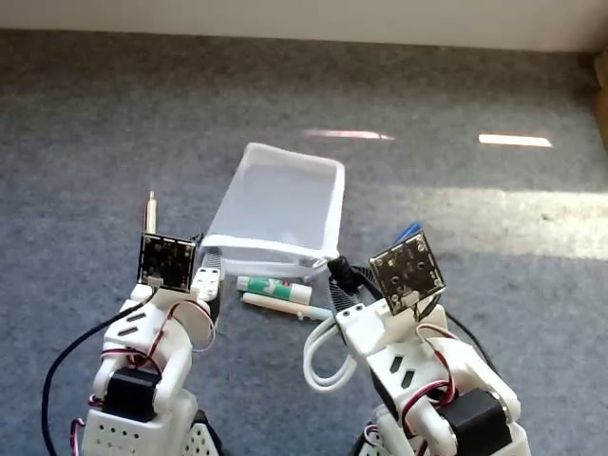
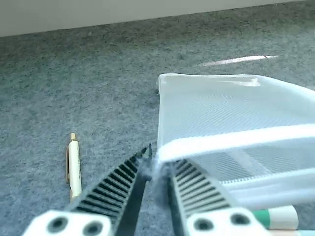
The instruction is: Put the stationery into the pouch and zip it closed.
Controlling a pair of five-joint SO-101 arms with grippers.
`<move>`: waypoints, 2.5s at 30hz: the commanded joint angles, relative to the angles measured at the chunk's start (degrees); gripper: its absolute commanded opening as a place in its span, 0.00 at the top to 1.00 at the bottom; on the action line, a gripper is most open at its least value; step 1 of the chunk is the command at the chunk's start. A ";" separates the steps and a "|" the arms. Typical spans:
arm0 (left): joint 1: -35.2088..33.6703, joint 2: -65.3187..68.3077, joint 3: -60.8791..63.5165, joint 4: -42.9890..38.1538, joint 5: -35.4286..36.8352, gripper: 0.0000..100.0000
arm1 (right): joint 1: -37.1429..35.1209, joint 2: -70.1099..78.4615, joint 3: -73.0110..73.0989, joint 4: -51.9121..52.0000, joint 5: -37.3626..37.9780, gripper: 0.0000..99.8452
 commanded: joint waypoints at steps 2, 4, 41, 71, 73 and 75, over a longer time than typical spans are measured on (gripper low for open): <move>-0.92 -0.04 -2.33 -0.79 -4.31 0.99 | -0.04 -0.48 -2.77 0.04 -0.18 0.99; -1.01 -0.31 -4.88 2.81 -4.31 0.99 | 0.13 -0.48 -2.77 -0.04 -0.26 0.99; -7.25 14.90 -31.60 13.45 -4.22 0.99 | 21.05 -0.04 21.41 -25.10 -8.79 0.72; -6.55 43.56 -31.60 4.48 -0.44 0.99 | 21.05 0.75 21.32 -25.01 -8.53 0.73; -6.55 43.56 -31.60 4.57 -0.35 0.99 | 21.05 3.56 20.97 -25.01 -8.53 0.73; -6.55 43.56 -31.60 4.66 -0.35 0.99 | 21.05 8.40 20.70 -25.01 -8.53 0.73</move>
